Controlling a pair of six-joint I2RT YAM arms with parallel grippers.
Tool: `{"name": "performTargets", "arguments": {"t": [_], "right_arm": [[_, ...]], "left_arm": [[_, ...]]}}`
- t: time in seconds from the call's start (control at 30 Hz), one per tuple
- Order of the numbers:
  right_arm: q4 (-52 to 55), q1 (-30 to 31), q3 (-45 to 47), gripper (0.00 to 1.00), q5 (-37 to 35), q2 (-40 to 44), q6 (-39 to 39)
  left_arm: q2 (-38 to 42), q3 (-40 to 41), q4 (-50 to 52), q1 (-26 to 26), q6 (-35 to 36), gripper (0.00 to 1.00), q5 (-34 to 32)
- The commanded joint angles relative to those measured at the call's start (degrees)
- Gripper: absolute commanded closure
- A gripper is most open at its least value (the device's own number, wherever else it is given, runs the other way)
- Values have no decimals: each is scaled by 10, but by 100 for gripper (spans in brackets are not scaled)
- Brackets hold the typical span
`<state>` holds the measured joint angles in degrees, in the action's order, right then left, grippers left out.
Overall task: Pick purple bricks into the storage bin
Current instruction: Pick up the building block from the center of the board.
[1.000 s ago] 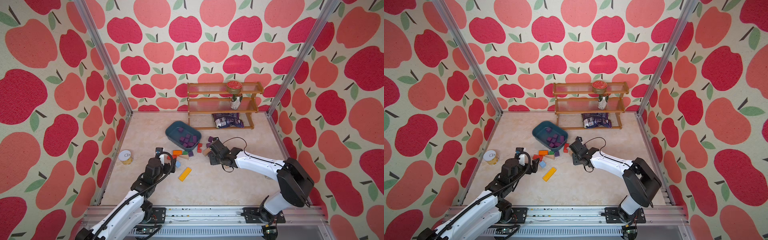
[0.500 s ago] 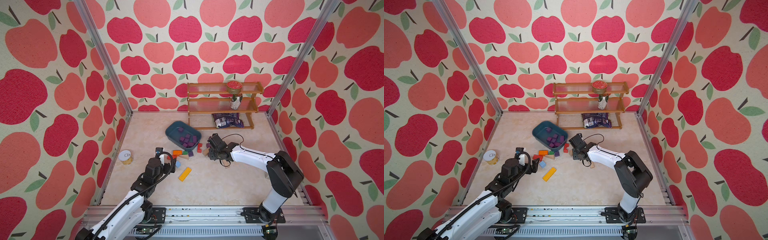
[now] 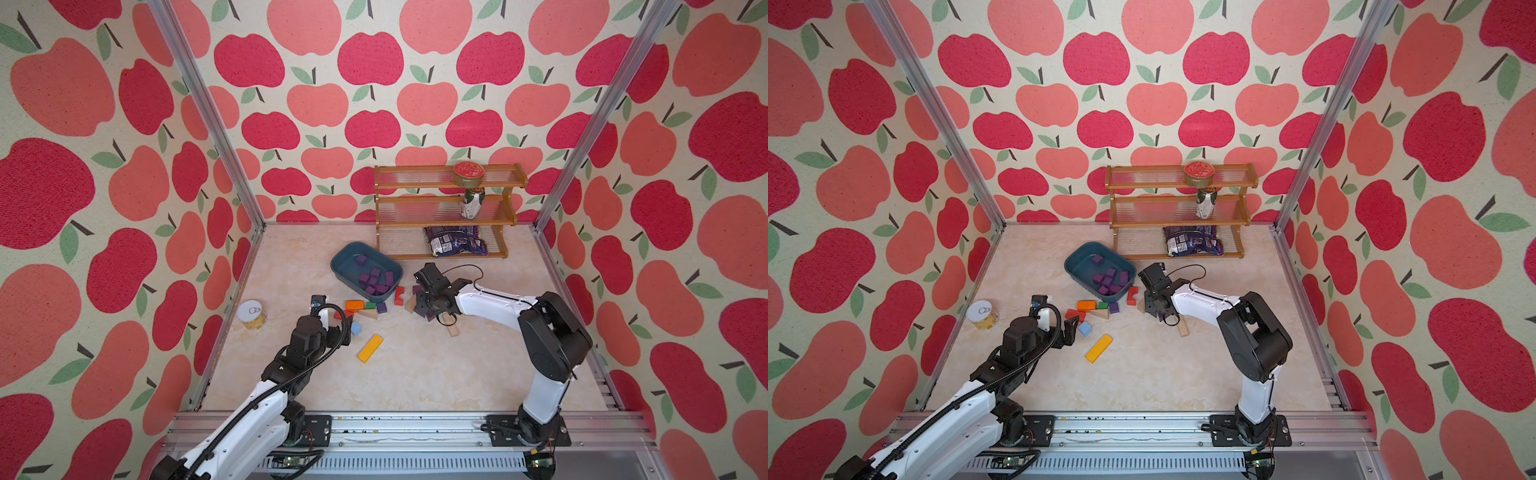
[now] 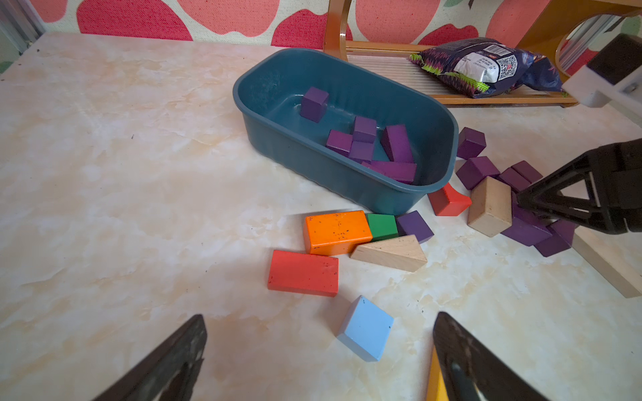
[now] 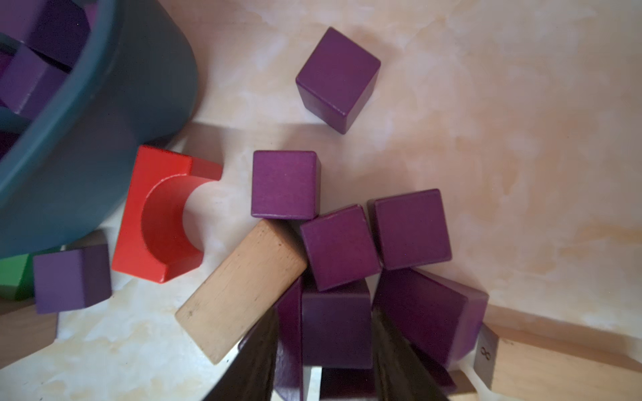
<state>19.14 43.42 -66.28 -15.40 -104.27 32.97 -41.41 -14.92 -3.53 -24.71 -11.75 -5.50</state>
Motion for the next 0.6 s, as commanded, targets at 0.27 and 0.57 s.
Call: {"name": "performTargets", "arguments": {"t": [0.27, 0.57], "right_arm": [[25, -6, 23, 55, -23, 19, 16], [24, -10, 38, 55, -34, 27, 22]], "left_arm": [[-3, 3, -9, 4, -8, 1, 2], [-4, 3, -10, 5, -9, 1, 3]]}}
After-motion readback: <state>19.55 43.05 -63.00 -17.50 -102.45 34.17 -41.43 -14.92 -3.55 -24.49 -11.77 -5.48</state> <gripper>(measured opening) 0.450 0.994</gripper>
